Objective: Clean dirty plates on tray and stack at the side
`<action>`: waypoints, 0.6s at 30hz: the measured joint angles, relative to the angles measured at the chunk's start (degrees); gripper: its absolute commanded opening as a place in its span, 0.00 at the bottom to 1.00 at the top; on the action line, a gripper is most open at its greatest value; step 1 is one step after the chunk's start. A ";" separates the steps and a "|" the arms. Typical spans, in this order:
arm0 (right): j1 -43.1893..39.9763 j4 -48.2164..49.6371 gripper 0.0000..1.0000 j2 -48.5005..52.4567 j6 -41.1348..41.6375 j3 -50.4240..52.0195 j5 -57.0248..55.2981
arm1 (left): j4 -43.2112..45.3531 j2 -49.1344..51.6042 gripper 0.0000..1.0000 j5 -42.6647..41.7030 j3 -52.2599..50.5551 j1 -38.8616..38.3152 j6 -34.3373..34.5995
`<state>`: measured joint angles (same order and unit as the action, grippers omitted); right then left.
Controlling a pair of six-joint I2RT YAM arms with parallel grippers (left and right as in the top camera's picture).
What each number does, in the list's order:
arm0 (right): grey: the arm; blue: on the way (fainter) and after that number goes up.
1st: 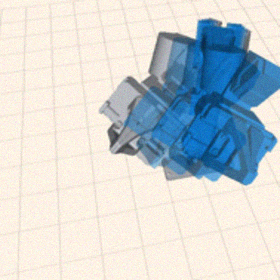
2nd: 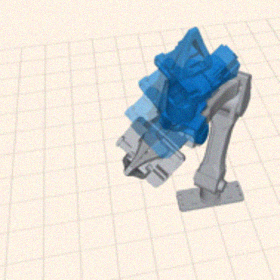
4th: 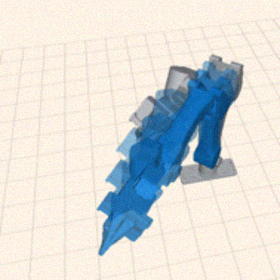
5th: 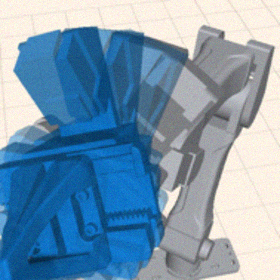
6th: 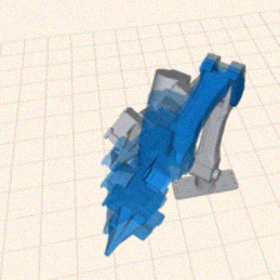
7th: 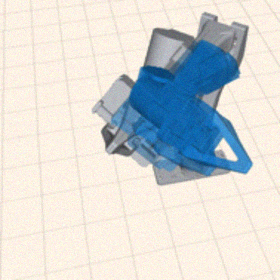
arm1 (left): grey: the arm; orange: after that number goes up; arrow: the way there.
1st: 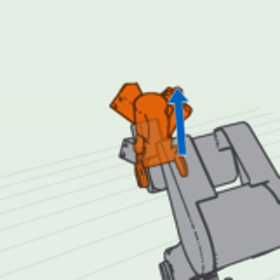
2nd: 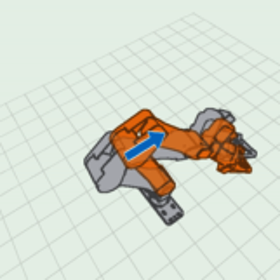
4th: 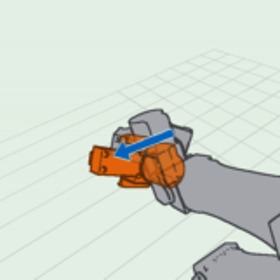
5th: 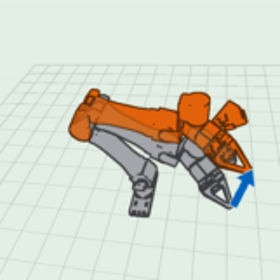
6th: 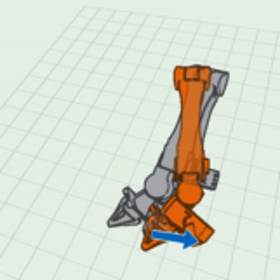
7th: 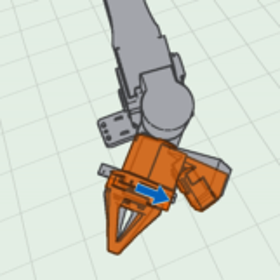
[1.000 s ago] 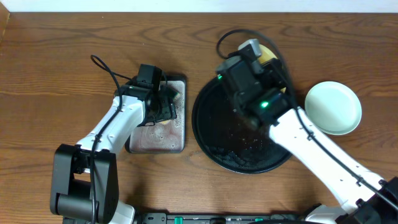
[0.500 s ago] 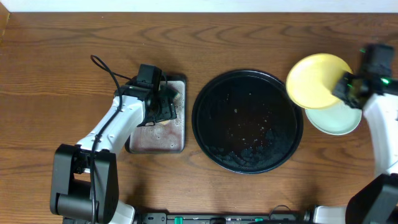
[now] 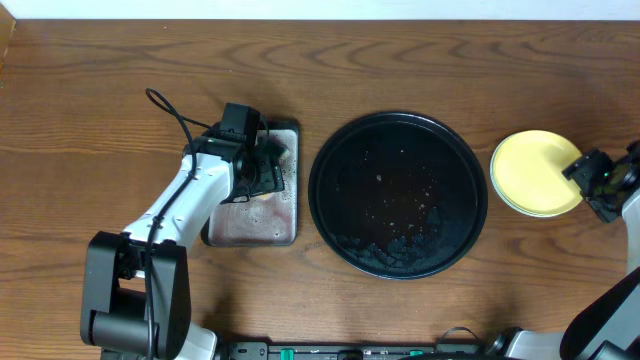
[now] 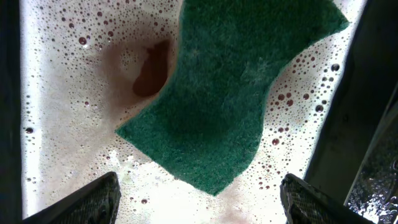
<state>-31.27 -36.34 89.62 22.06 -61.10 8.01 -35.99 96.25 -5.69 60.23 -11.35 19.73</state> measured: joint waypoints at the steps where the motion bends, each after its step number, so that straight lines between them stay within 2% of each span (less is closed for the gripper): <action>1: 0.17 0.24 0.77 0.00 -0.87 0.00 2.73 | 0.00 0.00 0.85 0.02 0.00 0.00 0.02; 4: 2.10 1.73 0.76 0.00 -6.43 0.00 13.51 | -0.02 0.00 0.87 0.02 0.00 0.00 -0.02; 5: 3.93 1.99 0.79 0.00 -9.73 0.00 18.80 | -0.13 -0.02 0.87 0.00 0.00 0.00 -0.04; 8: 11.80 0.39 0.98 -0.02 -16.48 -0.02 23.47 | -4.96 -0.17 0.87 0.02 1.86 0.00 -0.46; 14: 24.96 -19.41 0.99 -0.15 -23.08 -6.32 10.25 | -17.33 -2.16 0.87 0.00 9.31 1.27 -1.18; 18: 27.23 -23.93 0.99 -2.54 -25.29 -9.68 5.84 | -19.96 -7.06 0.87 0.02 9.16 1.77 -1.55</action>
<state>-4.03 -60.27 87.09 -3.22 -70.78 13.85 -55.94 89.19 -5.67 69.38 -9.58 18.17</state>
